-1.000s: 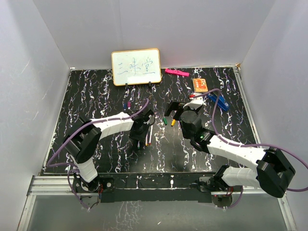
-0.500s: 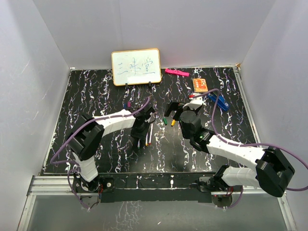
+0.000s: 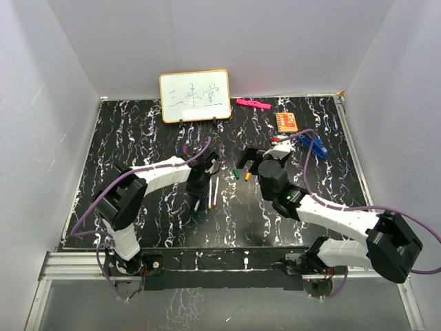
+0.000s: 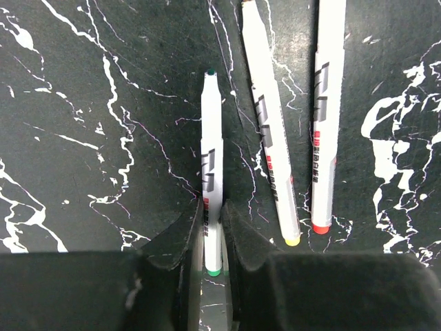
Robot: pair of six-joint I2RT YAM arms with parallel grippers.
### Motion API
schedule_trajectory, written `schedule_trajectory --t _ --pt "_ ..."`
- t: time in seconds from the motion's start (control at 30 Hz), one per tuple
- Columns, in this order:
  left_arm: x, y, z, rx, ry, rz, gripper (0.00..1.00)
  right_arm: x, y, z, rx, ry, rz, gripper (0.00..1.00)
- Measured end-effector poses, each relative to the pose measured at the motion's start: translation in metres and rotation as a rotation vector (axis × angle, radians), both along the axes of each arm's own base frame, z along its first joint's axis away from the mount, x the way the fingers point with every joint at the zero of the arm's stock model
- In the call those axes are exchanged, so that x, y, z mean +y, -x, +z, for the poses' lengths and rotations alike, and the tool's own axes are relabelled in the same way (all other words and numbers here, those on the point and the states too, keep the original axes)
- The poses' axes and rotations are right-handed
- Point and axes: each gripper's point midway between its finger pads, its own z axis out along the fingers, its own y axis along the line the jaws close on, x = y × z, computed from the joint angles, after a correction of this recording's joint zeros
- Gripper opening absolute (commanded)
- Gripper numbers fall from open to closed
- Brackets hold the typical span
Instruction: Insert the pens into the pen caps
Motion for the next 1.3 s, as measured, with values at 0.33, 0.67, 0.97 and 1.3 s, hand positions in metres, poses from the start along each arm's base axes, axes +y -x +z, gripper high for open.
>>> schedule_trajectory --t 0.33,0.67,0.97,1.3 --pt "0.002 0.002 -0.005 0.019 -0.011 0.003 0.0 -0.01 0.002 0.005 -0.014 -0.009 -0.038 0.98" --pt "0.002 0.001 -0.002 -0.004 0.007 0.002 0.0 -0.02 0.003 -0.023 0.067 0.078 -0.094 0.98" --pt "0.012 -0.008 0.01 -0.089 0.007 0.013 0.0 -0.013 -0.008 -0.045 0.162 0.179 -0.084 0.97" --pt "0.013 -0.026 0.097 -0.356 0.17 0.021 0.0 0.025 -0.029 -0.079 0.314 0.331 0.037 0.87"
